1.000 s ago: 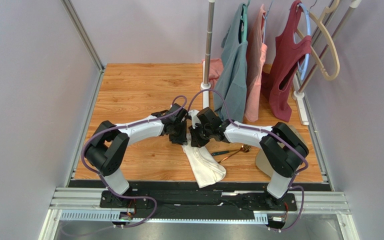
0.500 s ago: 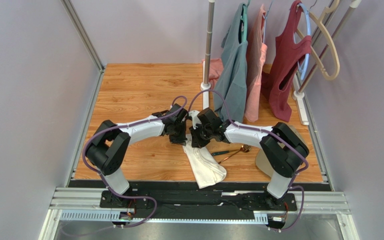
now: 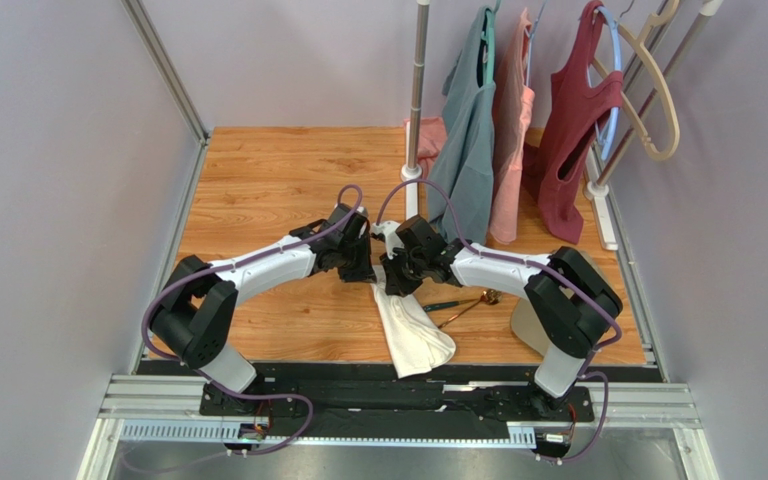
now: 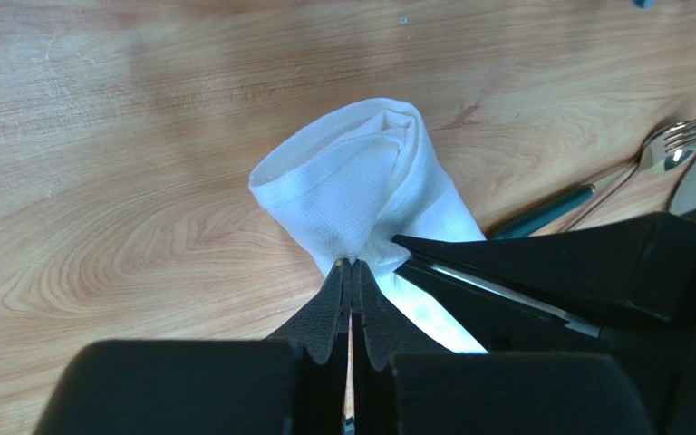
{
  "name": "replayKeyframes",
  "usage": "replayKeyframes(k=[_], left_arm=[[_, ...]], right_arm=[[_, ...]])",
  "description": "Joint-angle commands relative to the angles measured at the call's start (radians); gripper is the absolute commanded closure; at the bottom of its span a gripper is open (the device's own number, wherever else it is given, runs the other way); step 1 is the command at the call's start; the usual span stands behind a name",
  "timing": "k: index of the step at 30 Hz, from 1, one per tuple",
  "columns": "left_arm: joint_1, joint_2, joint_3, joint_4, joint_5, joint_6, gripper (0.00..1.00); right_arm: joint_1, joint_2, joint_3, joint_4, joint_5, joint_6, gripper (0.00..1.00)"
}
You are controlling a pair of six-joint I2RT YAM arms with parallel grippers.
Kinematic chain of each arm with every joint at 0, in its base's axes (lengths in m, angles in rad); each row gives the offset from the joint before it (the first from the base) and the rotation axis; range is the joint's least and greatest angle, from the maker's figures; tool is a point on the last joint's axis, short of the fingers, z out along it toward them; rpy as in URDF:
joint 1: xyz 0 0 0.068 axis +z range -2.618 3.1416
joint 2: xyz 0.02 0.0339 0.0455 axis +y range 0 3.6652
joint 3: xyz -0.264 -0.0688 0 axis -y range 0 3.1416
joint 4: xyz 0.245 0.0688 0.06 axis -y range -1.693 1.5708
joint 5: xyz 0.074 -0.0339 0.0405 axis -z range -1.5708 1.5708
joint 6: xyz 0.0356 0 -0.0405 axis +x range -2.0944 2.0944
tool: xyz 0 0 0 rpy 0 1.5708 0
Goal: Fold the napkin into a case and place the utensils inside
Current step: Grasp the top corner of the smaller rectangle folded napkin from the folded napkin.
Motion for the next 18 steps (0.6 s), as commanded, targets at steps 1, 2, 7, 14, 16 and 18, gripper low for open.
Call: replayKeyframes(k=[1, 2, 7, 14, 16, 18], left_arm=[[0.013, -0.033, -0.021, 0.063, 0.023, -0.031, 1.0], [0.016, -0.031, -0.026, 0.064, 0.026, -0.036, 1.0], [0.027, -0.053, -0.057, 0.084, 0.015, -0.047, 1.0], [0.04, -0.096, -0.084, 0.149, 0.049, -0.059, 1.0], [0.04, -0.096, -0.097, 0.179, 0.061, -0.065, 1.0], [0.042, -0.094, -0.1, 0.201, 0.075, -0.061, 1.0]], right_arm=[[-0.003, -0.008, -0.001, -0.005, -0.02, -0.015, 1.0], [-0.004, -0.007, -0.001, -0.003, -0.023, -0.015, 1.0], [-0.001, 0.012, 0.011, -0.032, -0.022, -0.031, 1.0], [0.001, 0.022, 0.011, -0.043, -0.012, -0.043, 1.0], [0.001, 0.027, 0.017, -0.04, -0.016, -0.034, 1.0], [0.001, 0.035, 0.023, -0.04, -0.016, -0.026, 1.0]])
